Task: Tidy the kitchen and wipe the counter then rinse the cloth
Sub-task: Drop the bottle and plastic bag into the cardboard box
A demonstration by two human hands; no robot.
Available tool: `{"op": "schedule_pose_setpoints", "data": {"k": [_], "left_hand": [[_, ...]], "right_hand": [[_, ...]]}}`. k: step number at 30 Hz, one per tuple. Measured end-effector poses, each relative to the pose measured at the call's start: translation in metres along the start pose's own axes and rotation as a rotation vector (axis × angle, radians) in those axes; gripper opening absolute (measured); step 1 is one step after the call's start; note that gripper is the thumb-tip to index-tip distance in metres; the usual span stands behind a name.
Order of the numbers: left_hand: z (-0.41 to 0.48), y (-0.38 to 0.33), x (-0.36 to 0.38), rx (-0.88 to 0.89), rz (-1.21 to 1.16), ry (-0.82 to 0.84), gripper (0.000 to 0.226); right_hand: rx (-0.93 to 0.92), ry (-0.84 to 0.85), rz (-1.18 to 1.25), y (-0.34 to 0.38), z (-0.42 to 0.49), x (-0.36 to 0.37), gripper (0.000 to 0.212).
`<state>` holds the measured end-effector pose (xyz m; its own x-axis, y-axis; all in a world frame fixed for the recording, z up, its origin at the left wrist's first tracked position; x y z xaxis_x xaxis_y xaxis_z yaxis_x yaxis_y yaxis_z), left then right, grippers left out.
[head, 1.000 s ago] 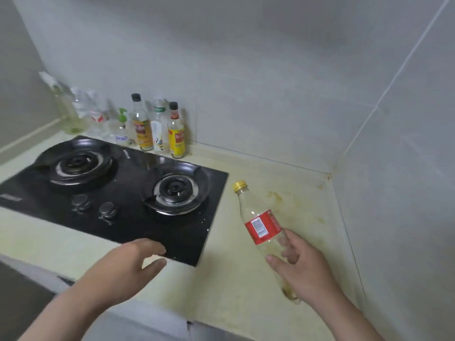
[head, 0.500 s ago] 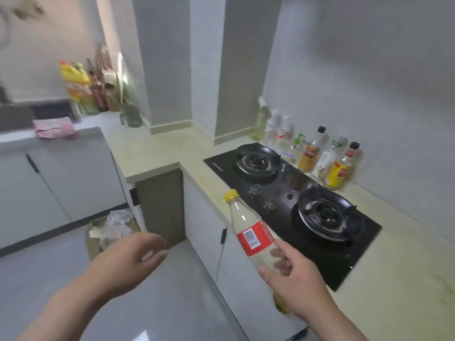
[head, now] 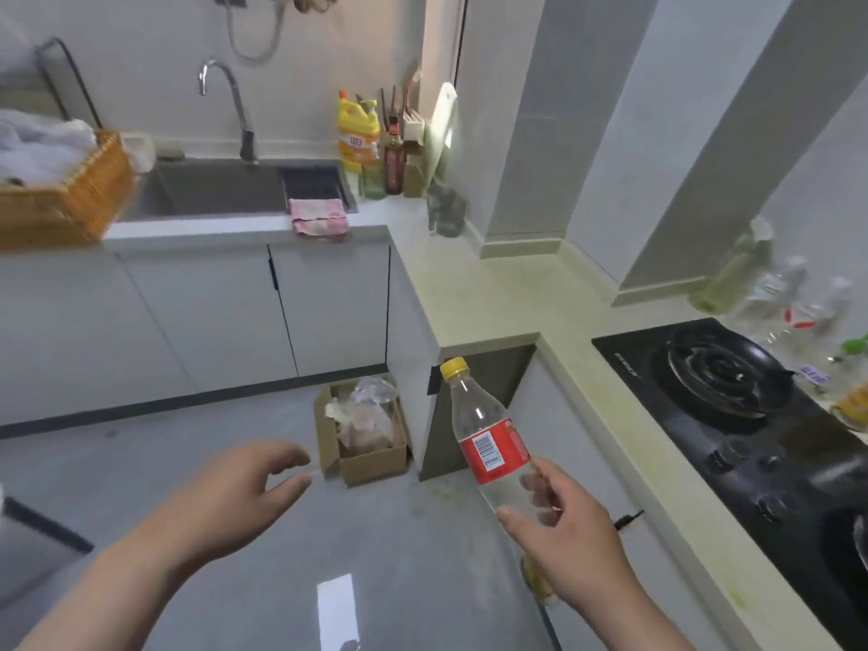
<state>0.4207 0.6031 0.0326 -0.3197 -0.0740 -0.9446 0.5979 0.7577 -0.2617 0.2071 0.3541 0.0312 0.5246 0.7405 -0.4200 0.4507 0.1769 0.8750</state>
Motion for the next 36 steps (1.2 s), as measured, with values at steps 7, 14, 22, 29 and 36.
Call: {"op": "schedule_pose_setpoints", "data": {"k": [7,14,22,29,36], "left_hand": [[0.042,0.09,-0.014,-0.102,-0.03,0.015,0.027],[0.105,0.135,-0.022,-0.175,-0.075,0.002,0.021],[0.225,0.149,-0.033,-0.253,-0.102,0.001,0.01],[0.305,0.17,-0.03,-0.374,-0.172,0.039,0.007],[0.354,0.189,0.009,-0.416,-0.238,0.122,0.002]], "right_hand": [[-0.001,0.074,-0.042,0.032,0.074,0.077,0.046],[-0.025,0.188,-0.049,0.063,0.167,0.127,0.046],[-0.013,0.308,-0.033,0.087,0.309,0.159,0.05],[0.014,0.395,-0.085,0.091,0.403,0.196,0.066],[0.045,0.446,-0.077,0.069,0.453,0.247,0.045]]}}
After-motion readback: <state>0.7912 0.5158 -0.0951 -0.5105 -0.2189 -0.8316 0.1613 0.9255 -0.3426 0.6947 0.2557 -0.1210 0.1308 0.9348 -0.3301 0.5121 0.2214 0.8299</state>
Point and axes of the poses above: each hand's wrist, its own z-axis towards the middle knuckle, its own x-axis out of the palm, y = z × x, the point moved 5 cm from there along z, towards the middle knuckle, and after that the axes turned 10 degrees about z, right-handed, at the moved point
